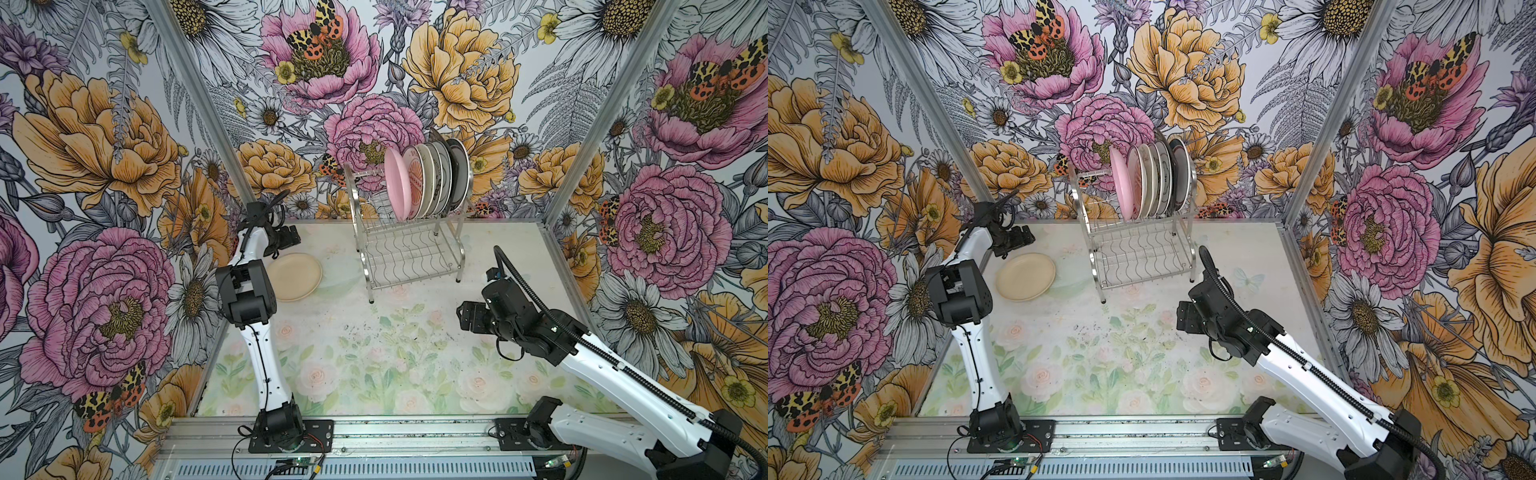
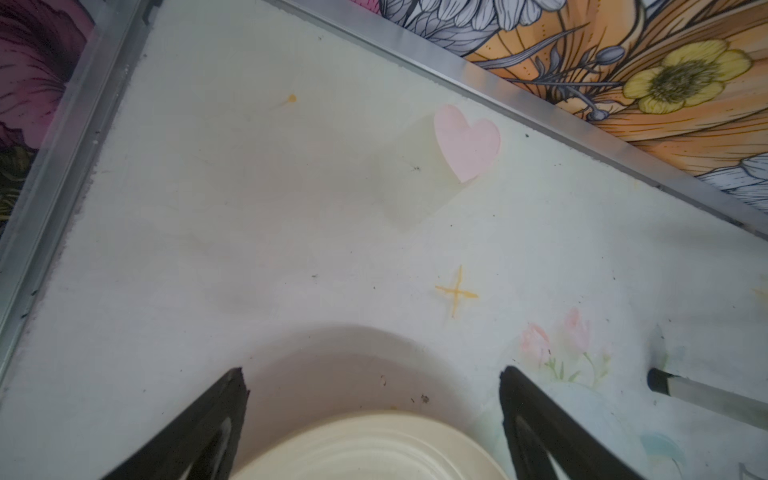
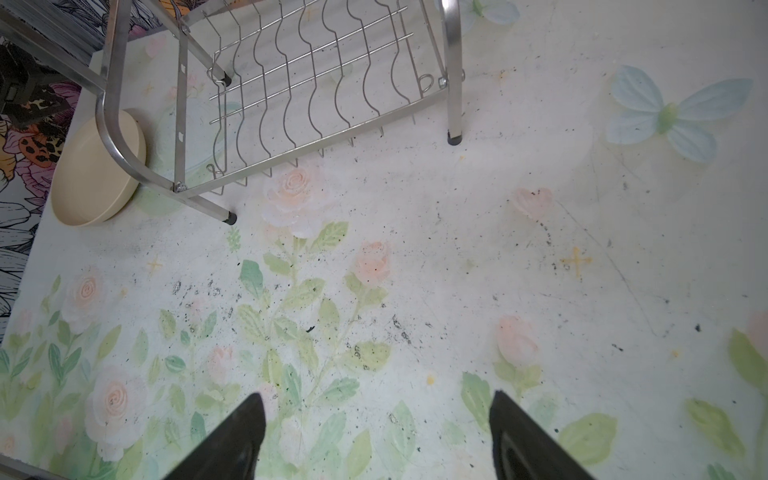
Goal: Load the plates into the dish rack
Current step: 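Grip the cream plate rim with the left gripper and drag it toward mid-table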
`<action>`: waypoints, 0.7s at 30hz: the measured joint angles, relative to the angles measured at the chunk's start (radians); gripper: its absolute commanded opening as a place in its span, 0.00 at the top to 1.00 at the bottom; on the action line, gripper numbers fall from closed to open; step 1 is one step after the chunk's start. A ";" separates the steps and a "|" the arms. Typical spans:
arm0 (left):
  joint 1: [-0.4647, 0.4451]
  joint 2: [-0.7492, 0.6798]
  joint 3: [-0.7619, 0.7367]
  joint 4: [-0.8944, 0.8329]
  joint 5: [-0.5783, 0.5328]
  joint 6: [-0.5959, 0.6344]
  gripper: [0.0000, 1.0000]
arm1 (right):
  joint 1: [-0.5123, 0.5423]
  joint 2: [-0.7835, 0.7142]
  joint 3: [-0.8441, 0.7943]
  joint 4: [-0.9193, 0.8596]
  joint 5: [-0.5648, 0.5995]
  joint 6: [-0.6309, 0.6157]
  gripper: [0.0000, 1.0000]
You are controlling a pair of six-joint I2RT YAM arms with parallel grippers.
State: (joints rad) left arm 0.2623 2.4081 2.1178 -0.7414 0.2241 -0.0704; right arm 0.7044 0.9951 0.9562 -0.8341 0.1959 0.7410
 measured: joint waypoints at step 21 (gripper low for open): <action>0.000 0.036 -0.018 -0.099 0.043 0.004 0.07 | -0.032 0.032 0.001 0.000 -0.011 -0.008 0.13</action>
State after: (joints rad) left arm 0.2619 2.4443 2.1002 -0.8406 0.2676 -0.0662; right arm 0.6724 1.0271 0.9573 -0.8337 0.1852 0.7326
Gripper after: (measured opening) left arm 0.933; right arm 0.866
